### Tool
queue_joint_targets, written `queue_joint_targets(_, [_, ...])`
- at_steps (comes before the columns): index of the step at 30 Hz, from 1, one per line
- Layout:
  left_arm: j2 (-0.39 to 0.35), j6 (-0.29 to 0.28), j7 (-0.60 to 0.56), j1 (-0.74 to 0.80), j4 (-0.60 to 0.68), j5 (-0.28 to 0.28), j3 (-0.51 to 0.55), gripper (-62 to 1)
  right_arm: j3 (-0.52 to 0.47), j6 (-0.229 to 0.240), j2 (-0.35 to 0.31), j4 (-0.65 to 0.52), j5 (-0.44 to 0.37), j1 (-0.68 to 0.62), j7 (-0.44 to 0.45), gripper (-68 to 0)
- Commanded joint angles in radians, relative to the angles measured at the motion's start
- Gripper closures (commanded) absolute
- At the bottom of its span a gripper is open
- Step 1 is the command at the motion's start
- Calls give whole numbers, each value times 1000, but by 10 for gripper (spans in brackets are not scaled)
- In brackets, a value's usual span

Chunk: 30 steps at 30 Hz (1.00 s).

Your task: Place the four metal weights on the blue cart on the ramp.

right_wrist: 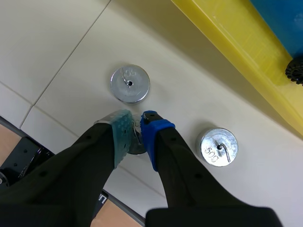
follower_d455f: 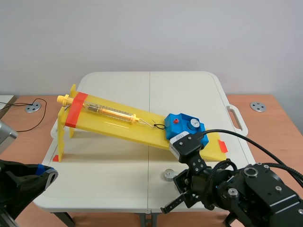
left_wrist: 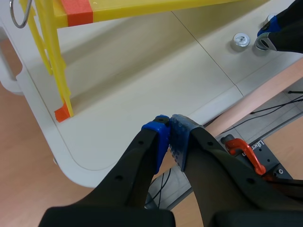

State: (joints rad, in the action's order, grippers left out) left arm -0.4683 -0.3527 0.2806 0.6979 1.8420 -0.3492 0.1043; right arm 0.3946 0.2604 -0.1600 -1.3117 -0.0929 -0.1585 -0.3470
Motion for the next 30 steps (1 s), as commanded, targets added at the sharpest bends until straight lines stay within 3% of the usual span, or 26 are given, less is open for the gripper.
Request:
queue_joint_targets(1, [5,-21,-97,-20,73,-74,18,-51,-7,-37,-3,-45,-4,72,37,-40])
queue_joint_targets(3, [5,-21,-97,-20,73,-74,18,-51,-7,-36,-11,-41,-4,72,29,-8])
queue_joint_targets(8, [5,-21,-97,-20,73,-74,18,-51,-9,-36,-52,-62,-34,69,31,-7])
queue_joint_targets(13, [5,-21,-97,-20,73,-74,18,-51,-52,-36,-116,-188,-109,21,2,-7])
queue_joint_targets(20, [5,-21,-97,-20,73,-74,18,-51,-187,-18,-170,-424,-222,-106,-45,-6])
queue_joint_targets(26, [5,-21,-97,-20,73,-74,18,-51,-347,47,-169,-593,-372,-180,-82,-6])
queue_joint_targets(30, [5,-21,-97,-20,73,-74,18,-51,-452,56,-156,-638,-484,-179,-90,-6])
